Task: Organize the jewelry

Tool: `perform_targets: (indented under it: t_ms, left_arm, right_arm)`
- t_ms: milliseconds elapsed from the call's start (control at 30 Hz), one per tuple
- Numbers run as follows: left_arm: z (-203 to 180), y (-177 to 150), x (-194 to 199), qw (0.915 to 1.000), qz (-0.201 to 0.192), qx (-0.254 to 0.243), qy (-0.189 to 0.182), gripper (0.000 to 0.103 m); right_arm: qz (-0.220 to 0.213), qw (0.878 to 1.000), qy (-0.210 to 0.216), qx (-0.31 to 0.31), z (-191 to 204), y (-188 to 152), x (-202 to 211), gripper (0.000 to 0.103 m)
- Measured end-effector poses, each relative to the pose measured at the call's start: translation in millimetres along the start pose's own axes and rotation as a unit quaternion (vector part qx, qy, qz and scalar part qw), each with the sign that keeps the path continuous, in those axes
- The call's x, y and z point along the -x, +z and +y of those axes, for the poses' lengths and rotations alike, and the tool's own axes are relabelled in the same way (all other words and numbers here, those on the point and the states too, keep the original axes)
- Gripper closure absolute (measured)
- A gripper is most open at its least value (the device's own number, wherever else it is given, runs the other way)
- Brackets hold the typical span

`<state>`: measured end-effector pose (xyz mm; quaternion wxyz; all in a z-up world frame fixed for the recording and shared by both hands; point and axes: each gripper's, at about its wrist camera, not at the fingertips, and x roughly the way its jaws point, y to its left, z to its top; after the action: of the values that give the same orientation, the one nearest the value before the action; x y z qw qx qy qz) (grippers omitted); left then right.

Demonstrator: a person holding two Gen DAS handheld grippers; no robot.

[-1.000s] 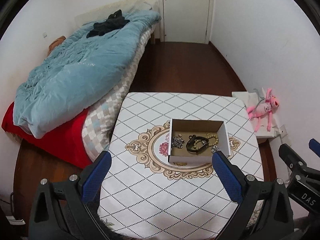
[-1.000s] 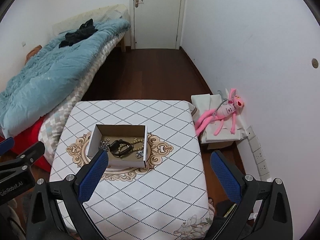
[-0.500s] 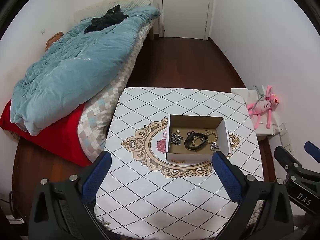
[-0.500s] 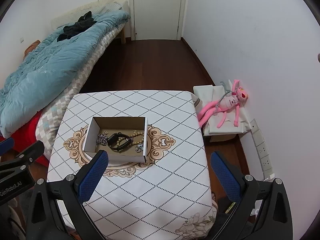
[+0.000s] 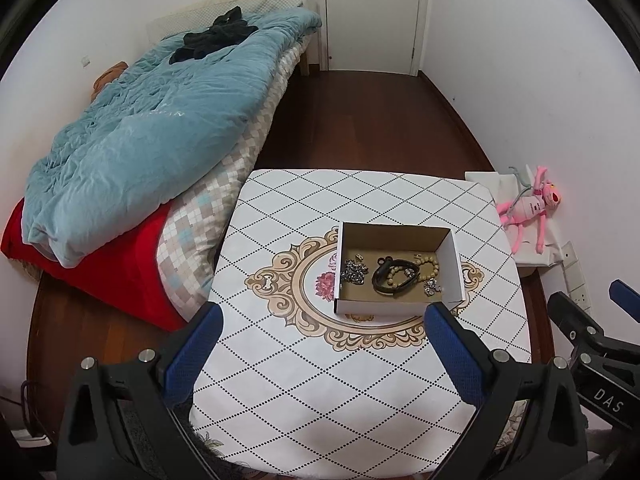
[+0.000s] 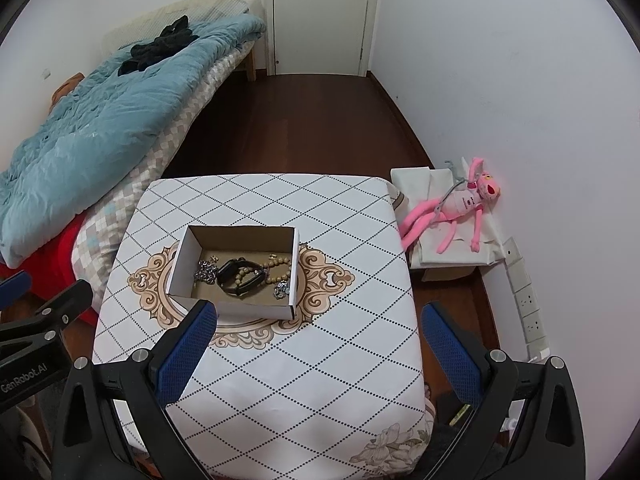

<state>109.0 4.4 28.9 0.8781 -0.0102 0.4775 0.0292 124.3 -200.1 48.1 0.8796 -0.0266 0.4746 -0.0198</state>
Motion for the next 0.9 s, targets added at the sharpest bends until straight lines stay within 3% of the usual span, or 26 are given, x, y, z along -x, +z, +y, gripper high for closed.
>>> perform_targets:
  t_ms: [900]
  left_arm:
    - [2.3, -7.1, -2.8, 0.9999, 0.011, -0.003, -0.002, 0.000]
  right_arm:
    - [0.005, 1.000, 0.003, 0.004, 6.3, -3.5, 0.7, 0.000]
